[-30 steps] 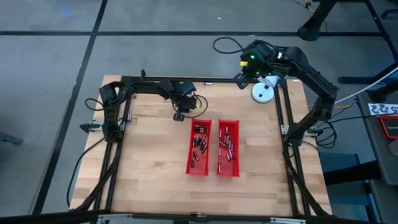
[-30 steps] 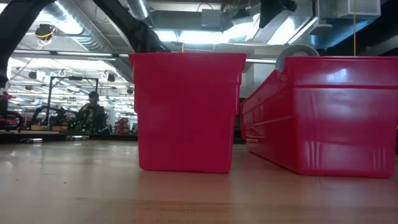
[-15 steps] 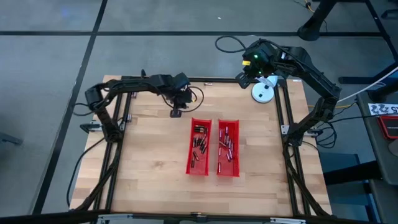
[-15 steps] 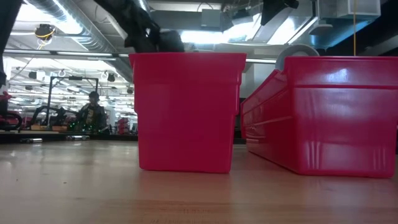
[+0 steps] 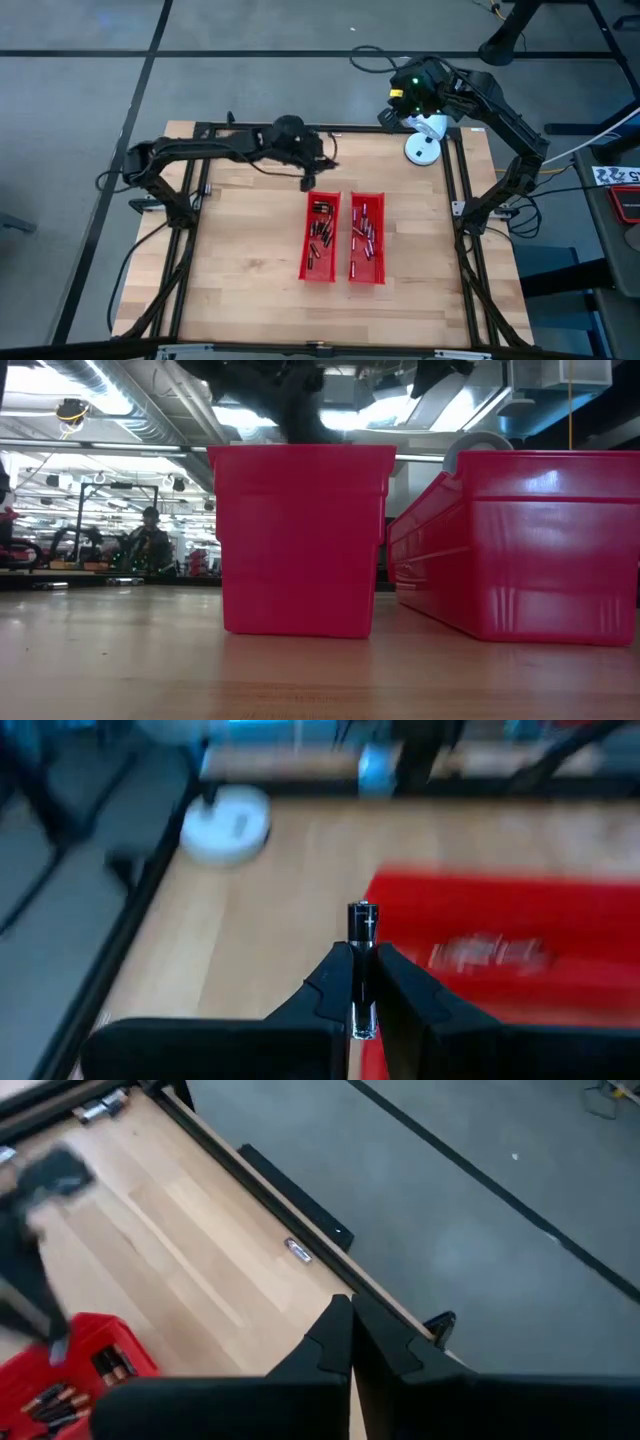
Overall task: Sort batteries
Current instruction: Put the silver battery into the right red bin
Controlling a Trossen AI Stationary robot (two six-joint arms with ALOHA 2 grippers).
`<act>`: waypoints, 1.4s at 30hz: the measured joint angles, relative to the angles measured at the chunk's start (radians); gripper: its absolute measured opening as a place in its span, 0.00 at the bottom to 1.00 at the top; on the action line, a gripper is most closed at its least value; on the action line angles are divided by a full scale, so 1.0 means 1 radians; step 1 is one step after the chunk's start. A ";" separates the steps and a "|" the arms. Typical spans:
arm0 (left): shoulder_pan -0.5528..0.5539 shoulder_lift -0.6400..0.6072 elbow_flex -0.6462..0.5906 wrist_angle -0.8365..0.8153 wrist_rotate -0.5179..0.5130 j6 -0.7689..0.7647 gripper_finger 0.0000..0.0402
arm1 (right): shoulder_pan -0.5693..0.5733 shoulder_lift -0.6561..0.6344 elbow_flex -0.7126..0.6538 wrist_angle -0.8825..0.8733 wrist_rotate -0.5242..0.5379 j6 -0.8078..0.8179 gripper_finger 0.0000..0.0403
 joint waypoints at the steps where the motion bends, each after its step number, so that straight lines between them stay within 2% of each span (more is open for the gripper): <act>1: -0.020 0.010 0.001 0.060 0.001 -0.004 0.05 | -0.007 0.000 0.000 0.007 -0.013 -0.003 0.01; 4: -0.055 0.051 0.001 0.170 0.003 0.005 0.04 | -0.018 0.000 0.000 0.017 -0.041 -0.015 0.01; 9: -0.035 0.121 0.001 0.326 0.030 -0.041 0.05 | -0.018 0.000 0.000 0.035 -0.044 -0.021 0.01; 13: -0.047 0.203 0.014 0.437 0.113 -0.114 0.05 | -0.018 0.000 0.000 0.039 -0.051 -0.022 0.01; 18: -0.053 0.315 0.082 0.451 0.262 -0.240 0.04 | -0.018 0.000 0.000 0.038 -0.052 -0.022 0.01; 25: -0.064 0.413 0.152 0.437 0.399 -0.384 0.06 | -0.016 0.000 0.000 0.029 -0.060 -0.016 0.01; 33: -0.069 0.456 0.154 0.436 0.490 -0.540 0.08 | -0.016 0.000 0.000 0.030 -0.061 -0.015 0.01; 36: -0.068 0.456 0.154 0.440 0.498 -0.527 0.13 | -0.016 0.000 0.000 0.030 -0.061 -0.014 0.01; 42: -0.057 0.456 0.154 0.443 0.520 -0.530 0.33 | -0.016 0.000 0.000 0.030 -0.062 -0.014 0.01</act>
